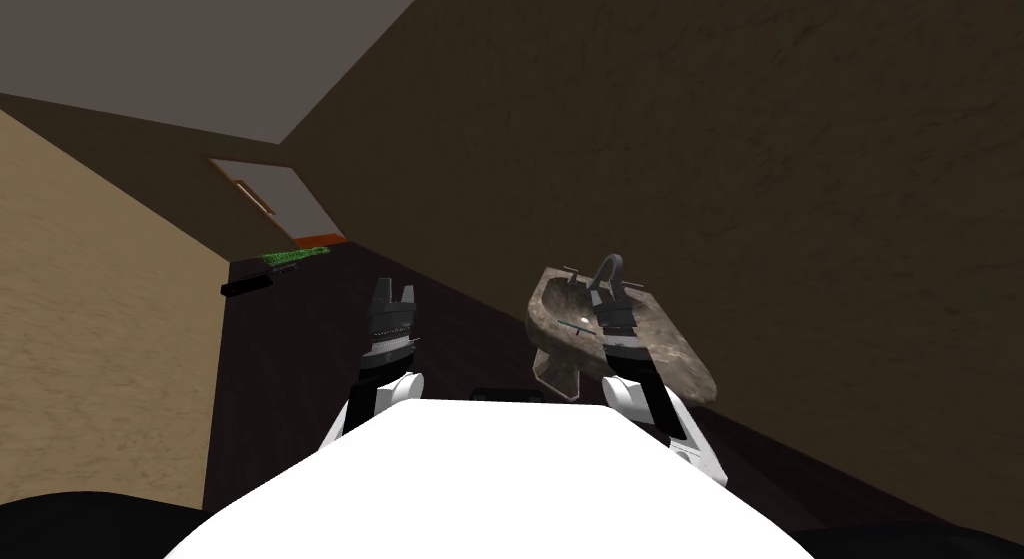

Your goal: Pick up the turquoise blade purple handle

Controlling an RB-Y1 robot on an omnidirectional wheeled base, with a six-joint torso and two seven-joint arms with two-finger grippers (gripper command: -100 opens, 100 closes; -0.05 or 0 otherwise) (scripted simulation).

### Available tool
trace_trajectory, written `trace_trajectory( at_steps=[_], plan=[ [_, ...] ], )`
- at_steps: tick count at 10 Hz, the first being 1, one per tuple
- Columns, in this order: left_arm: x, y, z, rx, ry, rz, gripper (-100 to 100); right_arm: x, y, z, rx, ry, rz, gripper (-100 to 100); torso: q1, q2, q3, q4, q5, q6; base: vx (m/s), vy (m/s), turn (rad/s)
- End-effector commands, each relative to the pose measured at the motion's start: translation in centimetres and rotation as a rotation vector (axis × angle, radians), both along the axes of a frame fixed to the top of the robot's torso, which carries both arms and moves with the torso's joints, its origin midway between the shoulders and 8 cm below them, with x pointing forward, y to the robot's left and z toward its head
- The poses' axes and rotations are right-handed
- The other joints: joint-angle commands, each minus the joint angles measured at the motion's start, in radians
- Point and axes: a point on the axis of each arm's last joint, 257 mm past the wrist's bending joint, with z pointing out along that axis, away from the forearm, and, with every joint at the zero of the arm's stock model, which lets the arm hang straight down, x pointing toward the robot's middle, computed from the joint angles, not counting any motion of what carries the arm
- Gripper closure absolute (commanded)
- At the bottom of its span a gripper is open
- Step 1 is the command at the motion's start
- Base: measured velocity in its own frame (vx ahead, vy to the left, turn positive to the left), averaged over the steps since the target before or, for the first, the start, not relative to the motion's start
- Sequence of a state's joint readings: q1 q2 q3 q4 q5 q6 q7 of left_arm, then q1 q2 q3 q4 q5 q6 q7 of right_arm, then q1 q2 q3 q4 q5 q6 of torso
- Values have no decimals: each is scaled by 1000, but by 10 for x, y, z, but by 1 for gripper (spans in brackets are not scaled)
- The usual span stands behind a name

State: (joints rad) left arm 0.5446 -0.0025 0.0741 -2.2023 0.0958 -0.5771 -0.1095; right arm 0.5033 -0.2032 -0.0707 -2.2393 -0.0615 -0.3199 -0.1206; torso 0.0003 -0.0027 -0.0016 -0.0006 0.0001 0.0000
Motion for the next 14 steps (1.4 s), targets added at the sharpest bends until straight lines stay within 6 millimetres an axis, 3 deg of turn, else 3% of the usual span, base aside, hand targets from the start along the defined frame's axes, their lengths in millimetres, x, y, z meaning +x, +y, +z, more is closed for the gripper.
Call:
trace_trajectory(
  at_steps=[1,14],
  plan=[
    [0,0,0,0,0,0,0,0,1,-4,-39,28,14,-100,0,0,0,0,0,0,32,9,19],
    [0,0,0,0,0,0,0,-4,8,-35,-297,229,117,-100,0,0,0,0,0,0,35,7,16]
  ],
)
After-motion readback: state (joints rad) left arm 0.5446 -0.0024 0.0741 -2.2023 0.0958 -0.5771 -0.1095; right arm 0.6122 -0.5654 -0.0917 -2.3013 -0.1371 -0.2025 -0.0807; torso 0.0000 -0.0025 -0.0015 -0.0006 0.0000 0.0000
